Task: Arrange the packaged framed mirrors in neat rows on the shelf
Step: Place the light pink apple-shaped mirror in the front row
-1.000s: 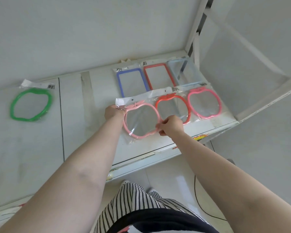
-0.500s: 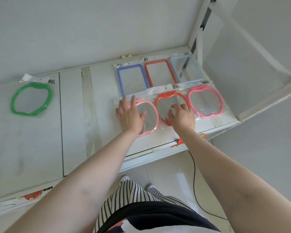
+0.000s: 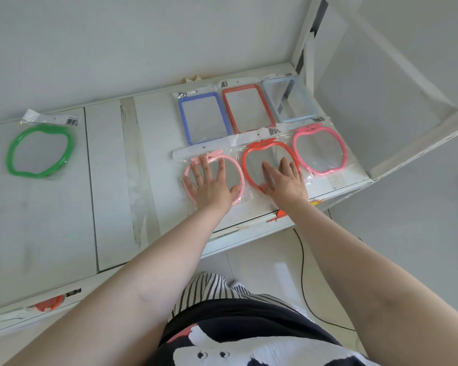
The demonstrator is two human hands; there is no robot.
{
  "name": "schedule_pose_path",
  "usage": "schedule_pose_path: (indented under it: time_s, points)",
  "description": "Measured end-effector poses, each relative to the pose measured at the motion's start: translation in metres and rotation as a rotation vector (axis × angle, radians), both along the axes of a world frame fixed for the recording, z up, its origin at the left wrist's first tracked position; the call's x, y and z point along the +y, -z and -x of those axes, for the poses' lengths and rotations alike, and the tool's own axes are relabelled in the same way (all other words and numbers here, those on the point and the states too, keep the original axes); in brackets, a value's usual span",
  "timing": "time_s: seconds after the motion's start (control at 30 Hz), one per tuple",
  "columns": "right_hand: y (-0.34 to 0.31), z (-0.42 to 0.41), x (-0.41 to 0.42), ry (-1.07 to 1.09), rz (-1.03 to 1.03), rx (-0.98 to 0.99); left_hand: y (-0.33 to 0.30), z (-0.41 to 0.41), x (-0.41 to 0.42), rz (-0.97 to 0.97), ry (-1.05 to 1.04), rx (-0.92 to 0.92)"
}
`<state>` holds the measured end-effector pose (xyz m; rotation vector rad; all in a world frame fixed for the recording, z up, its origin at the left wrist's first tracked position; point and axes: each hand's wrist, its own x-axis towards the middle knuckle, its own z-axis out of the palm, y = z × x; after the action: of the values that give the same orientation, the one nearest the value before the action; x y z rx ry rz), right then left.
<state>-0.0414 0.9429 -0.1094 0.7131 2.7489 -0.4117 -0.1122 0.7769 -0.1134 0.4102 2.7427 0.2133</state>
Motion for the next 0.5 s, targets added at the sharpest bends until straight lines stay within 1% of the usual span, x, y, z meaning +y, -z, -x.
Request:
schedule_pose_path:
  time_s: [0.27,0.37,0.43,0.5]
  points:
    - [-0.001,-0.001,0.002,0.005,-0.003,0.006,-0.001,0.0,-0.001,-0.003,0.009,-0.014]
    - [-0.003,-0.003,0.002,0.026,0.002,0.118,-0.002,-0.003,-0.001,-0.006,0.002,-0.01]
    - [-0.005,-0.004,0.01,0.065,-0.021,0.257,-0.002,-0.006,0.001,-0.045,-0.012,0.055]
    - [-0.009,-0.003,0.027,0.109,-0.051,0.328,-0.005,-0.007,0.01,-0.094,0.013,0.137]
